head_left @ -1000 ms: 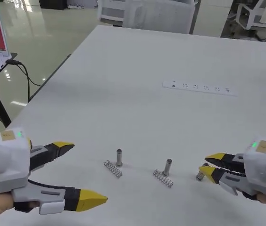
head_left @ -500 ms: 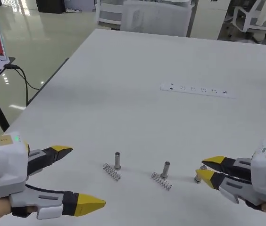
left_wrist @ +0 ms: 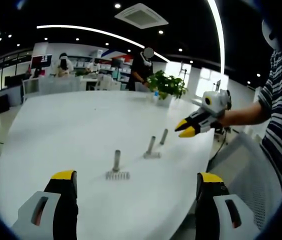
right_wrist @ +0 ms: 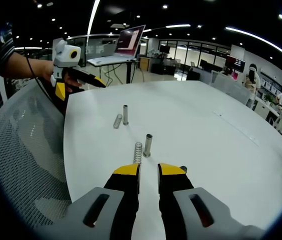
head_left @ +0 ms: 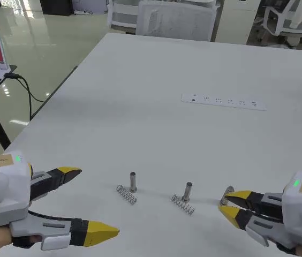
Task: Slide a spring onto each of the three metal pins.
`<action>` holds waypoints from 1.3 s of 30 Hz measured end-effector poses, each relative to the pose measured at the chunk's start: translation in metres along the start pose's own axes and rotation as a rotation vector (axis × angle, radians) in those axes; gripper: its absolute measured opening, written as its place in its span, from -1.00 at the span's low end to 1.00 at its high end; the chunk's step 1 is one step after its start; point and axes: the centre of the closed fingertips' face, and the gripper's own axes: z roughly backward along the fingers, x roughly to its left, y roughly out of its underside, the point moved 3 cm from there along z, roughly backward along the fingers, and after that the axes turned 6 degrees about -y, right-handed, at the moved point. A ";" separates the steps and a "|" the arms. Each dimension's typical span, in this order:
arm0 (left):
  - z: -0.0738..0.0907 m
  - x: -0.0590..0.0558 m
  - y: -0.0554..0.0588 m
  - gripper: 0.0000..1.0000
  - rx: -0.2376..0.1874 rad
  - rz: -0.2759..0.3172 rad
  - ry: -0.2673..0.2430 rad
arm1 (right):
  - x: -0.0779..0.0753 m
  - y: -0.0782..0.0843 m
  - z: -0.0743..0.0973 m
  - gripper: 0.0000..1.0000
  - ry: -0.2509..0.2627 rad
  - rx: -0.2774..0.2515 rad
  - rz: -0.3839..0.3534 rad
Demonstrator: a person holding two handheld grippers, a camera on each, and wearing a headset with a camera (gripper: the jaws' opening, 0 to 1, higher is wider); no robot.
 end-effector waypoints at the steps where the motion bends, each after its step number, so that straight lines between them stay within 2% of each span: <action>1: 0.000 0.000 0.000 0.93 0.001 0.001 0.000 | 0.002 0.000 0.000 -0.77 -0.003 0.001 0.000; 11: 0.001 0.001 0.001 0.92 0.005 0.004 -0.004 | 0.011 -0.004 -0.014 -0.76 -0.042 0.008 0.009; 20: -0.001 0.001 0.006 0.92 0.021 0.003 0.000 | 0.014 -0.016 -0.033 -0.76 -0.080 0.009 0.030; 25: 0.000 0.004 0.003 0.92 0.010 0.010 -0.008 | 0.018 -0.019 -0.043 -0.77 -0.104 0.020 0.036; 31: 0.001 0.004 0.004 0.92 0.011 0.012 -0.008 | 0.021 -0.011 -0.058 -0.77 -0.120 0.061 0.033; 39: 0.002 0.004 0.004 0.92 0.010 0.014 -0.012 | 0.020 0.001 -0.072 -0.78 -0.116 0.106 0.029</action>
